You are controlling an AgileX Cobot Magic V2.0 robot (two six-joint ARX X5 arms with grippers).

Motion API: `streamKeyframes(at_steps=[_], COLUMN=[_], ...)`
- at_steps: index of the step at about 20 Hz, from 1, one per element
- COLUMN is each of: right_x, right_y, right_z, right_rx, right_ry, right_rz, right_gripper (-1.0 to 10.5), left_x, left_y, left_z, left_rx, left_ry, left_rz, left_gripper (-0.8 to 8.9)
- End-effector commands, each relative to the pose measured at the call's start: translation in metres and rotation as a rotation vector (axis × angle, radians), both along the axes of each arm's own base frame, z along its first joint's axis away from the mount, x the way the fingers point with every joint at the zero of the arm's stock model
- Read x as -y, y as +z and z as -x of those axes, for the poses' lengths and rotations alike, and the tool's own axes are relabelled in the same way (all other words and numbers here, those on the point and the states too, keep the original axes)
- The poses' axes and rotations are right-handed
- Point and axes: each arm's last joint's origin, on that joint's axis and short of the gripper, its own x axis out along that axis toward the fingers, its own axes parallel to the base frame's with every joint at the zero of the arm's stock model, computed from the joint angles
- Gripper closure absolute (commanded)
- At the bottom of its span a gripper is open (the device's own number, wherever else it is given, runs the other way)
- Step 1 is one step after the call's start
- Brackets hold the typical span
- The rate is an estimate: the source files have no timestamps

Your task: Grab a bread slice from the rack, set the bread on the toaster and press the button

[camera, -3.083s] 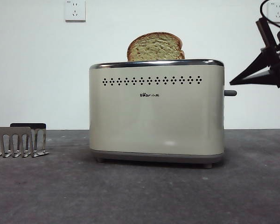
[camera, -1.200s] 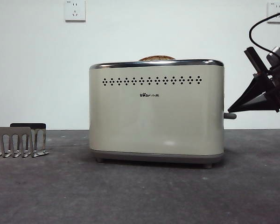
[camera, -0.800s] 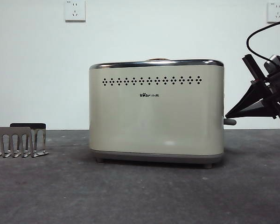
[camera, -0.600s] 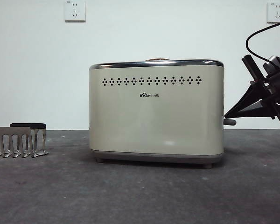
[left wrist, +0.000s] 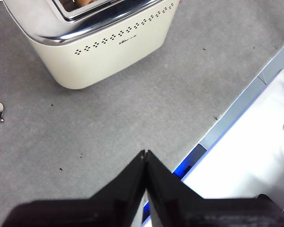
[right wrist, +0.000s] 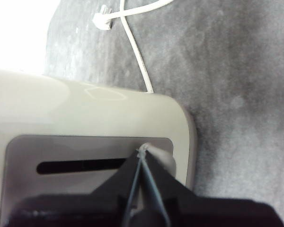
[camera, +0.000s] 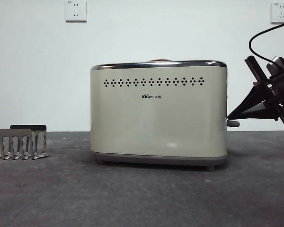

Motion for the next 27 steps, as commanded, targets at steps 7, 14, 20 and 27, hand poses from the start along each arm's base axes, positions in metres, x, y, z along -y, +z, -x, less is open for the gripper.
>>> streamKeyframes(at_steps=[7,14,20,27], right_x=[-0.002,-0.002,-0.002,-0.003], right_y=[-0.002,0.033,0.085,0.178], right_z=[0.011,0.009,0.015,0.074], right_rx=[-0.044,0.038,0.115,0.228], right_ry=[-0.018,-0.021,-0.012,-0.042], right_rz=[0.035,0.032,0.046,0.338], right_gripper=[9.5,9.5,9.5,9.5], left_x=[0.000,0.000,0.000,0.000], left_y=[-0.001,-0.001,-0.001,-0.001], left_z=[-0.001,-0.001,-0.001,-0.001], left_rx=[-0.004,-0.004,-0.004,0.001], left_ry=[0.010,0.010,0.010,0.001], left_rz=[-0.002,-0.002,-0.002,-0.006], left_gripper=[8.22,8.22,8.21,8.17])
